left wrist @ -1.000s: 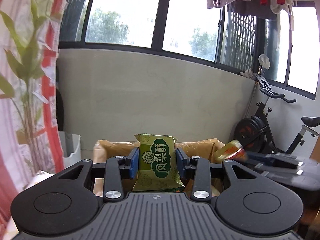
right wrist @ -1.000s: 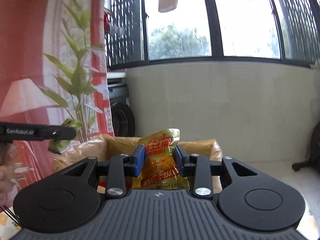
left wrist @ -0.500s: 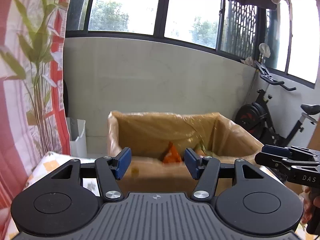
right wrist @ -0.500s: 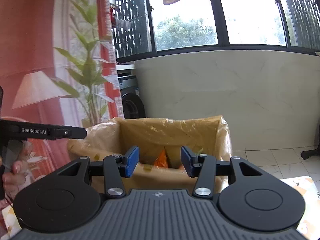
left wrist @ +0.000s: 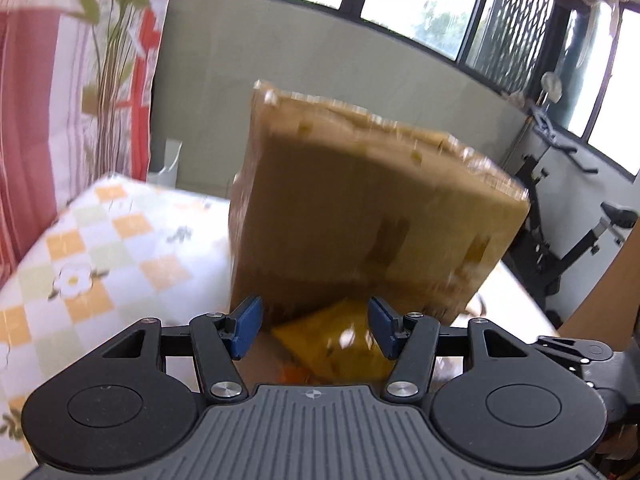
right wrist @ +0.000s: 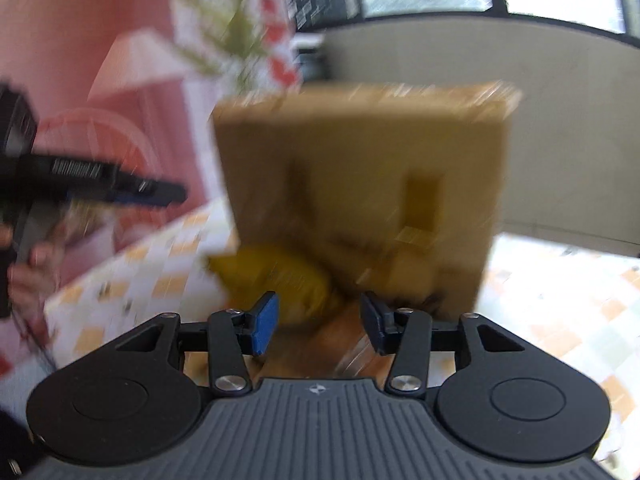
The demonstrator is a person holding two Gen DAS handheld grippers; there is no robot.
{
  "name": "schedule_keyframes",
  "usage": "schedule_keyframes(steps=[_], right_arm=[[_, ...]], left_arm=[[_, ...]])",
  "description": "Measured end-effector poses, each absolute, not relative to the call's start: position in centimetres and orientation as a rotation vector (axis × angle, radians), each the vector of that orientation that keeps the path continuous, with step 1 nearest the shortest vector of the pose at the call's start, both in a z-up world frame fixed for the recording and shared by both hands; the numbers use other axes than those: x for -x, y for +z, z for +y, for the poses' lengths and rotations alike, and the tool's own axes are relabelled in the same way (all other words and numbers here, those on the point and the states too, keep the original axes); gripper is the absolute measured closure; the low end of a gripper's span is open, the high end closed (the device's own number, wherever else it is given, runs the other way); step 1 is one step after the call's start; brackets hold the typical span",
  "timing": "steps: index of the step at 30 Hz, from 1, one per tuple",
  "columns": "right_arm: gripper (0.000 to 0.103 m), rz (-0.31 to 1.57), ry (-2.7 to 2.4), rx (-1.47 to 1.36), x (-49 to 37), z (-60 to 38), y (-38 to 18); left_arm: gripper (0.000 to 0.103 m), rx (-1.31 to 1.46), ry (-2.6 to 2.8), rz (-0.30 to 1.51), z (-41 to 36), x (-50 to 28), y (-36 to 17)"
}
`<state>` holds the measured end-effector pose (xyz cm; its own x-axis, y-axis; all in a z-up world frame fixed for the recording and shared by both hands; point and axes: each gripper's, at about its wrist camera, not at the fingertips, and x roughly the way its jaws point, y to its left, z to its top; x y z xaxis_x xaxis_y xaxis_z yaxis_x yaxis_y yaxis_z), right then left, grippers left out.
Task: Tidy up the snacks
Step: 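Grasp the orange bar with the left tool while the right grasps a clear packet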
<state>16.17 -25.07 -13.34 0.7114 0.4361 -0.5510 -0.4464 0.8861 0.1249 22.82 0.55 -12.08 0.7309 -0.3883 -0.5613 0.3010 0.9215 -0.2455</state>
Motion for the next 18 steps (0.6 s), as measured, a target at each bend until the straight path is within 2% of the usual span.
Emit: schedule_keyframes(steps=[7, 18], right_arm=[[0.057, 0.700, 0.560, 0.089, -17.3, -22.3, -16.9], [0.057, 0.796, 0.558, 0.028, -16.7, -22.2, -18.8]], left_arm=[[0.043, 0.125, -0.375, 0.699, 0.6, -22.2, -14.2], [0.043, 0.141, -0.361, 0.768, 0.4, -20.9, -16.8]])
